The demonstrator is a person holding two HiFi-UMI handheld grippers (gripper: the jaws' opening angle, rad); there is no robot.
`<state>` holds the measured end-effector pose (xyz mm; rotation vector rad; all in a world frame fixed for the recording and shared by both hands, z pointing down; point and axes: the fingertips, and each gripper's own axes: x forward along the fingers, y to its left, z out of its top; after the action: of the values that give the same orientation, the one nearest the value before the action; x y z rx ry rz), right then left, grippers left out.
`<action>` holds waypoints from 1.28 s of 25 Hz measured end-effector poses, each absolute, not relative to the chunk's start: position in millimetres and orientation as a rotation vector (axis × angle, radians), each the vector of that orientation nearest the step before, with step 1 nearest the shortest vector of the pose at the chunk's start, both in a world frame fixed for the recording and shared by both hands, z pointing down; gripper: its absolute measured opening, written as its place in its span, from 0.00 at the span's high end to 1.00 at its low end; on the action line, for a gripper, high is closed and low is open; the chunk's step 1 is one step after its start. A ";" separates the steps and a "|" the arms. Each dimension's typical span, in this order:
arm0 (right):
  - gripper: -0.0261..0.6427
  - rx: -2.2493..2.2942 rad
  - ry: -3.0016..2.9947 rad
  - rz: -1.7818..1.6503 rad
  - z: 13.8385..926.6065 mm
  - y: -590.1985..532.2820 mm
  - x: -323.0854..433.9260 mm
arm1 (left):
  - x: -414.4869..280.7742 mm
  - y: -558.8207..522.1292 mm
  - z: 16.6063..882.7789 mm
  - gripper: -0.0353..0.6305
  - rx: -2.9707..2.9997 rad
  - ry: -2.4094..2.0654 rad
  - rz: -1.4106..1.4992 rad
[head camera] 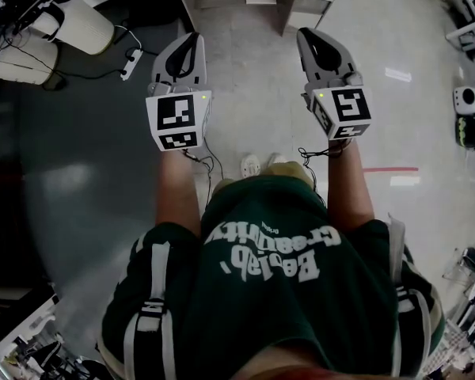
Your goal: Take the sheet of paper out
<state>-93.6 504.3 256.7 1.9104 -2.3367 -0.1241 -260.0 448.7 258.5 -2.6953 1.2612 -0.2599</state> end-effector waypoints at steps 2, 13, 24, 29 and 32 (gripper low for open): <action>0.91 1.902 -2.340 -0.129 256.2 504.4 -95.9 | -259.4 449.7 258.3 0.92 -2.698 1.255 -0.258; 0.91 1.902 -2.329 -0.108 262.9 502.1 -91.9 | -252.4 445.2 260.6 0.92 -2.712 1.221 -0.249; 0.91 1.915 -2.352 -0.084 270.0 444.0 -54.6 | -206.8 394.4 263.2 0.92 -2.737 1.186 -0.252; 0.91 1.918 -2.350 -0.061 271.0 394.9 -16.6 | -173.2 349.2 263.7 0.92 -2.732 1.195 -0.271; 0.91 1.915 -2.367 -0.080 262.8 361.7 3.8 | -154.8 319.6 259.8 0.92 -2.719 1.212 -0.273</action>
<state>3.8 361.7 262.8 1.9150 -2.3669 -0.0805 -154.8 319.6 259.8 -2.7186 1.2117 -0.2732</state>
